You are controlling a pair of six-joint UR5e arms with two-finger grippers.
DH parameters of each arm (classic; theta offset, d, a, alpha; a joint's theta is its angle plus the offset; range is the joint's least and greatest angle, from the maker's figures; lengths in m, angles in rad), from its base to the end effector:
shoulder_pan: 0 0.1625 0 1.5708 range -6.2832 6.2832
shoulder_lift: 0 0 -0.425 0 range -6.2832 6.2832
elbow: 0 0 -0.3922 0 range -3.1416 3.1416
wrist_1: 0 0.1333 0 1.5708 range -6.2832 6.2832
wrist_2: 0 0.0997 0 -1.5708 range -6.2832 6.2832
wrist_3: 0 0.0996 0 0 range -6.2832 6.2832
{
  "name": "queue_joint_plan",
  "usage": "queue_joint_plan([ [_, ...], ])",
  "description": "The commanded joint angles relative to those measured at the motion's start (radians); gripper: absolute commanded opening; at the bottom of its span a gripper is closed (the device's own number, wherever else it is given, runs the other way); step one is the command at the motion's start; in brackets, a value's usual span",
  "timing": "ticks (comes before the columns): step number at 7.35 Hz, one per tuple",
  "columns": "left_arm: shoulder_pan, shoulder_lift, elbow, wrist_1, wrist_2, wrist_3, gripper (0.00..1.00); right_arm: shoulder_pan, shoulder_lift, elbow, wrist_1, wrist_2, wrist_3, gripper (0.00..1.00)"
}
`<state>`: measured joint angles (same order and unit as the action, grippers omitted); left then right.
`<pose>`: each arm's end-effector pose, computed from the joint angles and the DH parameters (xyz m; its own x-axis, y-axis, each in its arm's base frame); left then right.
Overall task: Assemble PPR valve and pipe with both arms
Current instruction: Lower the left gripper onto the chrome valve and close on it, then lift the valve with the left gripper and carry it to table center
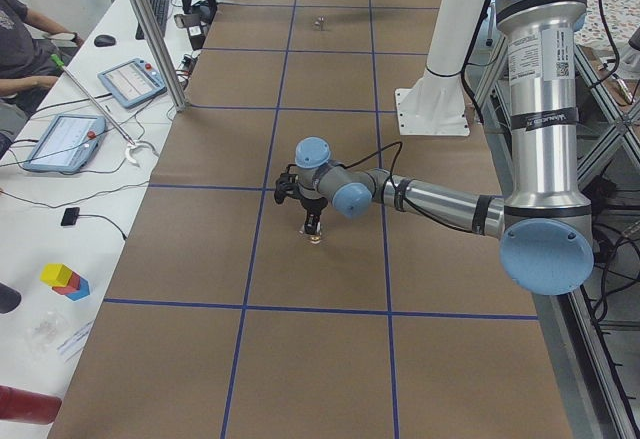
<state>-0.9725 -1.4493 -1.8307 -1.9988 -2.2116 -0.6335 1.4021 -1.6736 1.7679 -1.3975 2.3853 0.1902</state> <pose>0.2003 -0.4249 0.5441 0.6696 0.1648 -0.7242 -0.0979 0.9862 0.1339 -0.0174 -0.4647 0.5879 0.6632 -0.1196 0.7388 0.0372 0.9912 0.1270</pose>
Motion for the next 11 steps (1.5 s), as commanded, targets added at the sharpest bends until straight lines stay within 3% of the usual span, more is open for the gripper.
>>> queue_joint_plan([
  [1, 0.0, -0.003, 0.004, 0.0, 0.0, 0.0, 0.68, 0.0, 0.0, -0.004, 0.0, 0.0, 0.0, 1.0],
  [3, 0.0, -0.002, 0.004, 0.002, 0.0, 0.0, 0.46, 0.0, 0.0, -0.007, 0.0, 0.0, 0.0, 1.0],
  [5, 0.0, 0.0, 0.004, 0.005, -0.002, 0.0, 0.0, -0.002, 0.0, -0.015, 0.0, 0.0, -0.002, 1.0],
  [6, 0.0, 0.0, -0.004, 0.012, -0.007, 0.0, 0.0, 0.0, 0.0, -0.013, 0.0, 0.0, -0.003, 1.0],
  [8, -0.037, -0.013, -0.043, 0.024, -0.115, -0.038, 0.0, 0.0, 0.0, -0.013, 0.0, 0.0, -0.003, 1.0],
  [11, -0.023, -0.231, -0.116, 0.161, -0.103, -0.303, 0.0, -0.002, 0.002, -0.015, 0.002, 0.0, -0.003, 1.0],
])
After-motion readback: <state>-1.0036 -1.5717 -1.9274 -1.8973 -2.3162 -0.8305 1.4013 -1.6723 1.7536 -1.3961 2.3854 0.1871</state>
